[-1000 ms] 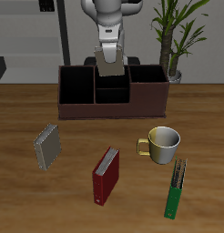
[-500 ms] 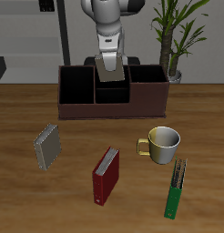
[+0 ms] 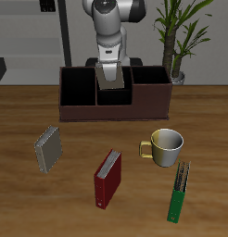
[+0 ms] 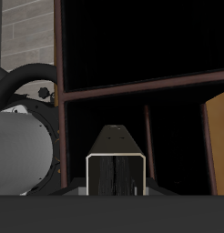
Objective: Place the left yellow book into the back desk caddy's back compartment
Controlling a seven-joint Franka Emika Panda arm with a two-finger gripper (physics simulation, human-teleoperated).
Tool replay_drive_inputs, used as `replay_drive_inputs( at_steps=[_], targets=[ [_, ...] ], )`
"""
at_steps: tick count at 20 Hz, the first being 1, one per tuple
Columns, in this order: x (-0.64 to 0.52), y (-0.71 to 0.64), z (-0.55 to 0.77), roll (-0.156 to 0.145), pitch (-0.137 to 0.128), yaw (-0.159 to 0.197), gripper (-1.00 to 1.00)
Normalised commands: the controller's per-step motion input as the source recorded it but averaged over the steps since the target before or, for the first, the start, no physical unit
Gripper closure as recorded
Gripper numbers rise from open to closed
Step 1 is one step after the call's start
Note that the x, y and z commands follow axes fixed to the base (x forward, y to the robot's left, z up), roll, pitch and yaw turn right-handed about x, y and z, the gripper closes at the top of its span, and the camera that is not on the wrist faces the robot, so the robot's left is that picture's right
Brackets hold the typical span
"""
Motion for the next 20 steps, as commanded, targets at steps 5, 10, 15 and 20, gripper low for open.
replay_drive_inputs(
  at_steps=[5,10,15,20],
  targets=[
    [0.0,-0.05,-0.24,-0.007,0.044,0.004,1.0],
    [-0.01,0.03,-0.29,-0.001,0.051,0.02,1.0],
    [0.01,0.02,-0.09,0.005,0.042,-0.035,1.0],
    [0.0,0.01,0.05,0.023,-0.013,-0.03,-1.0]
  ],
)
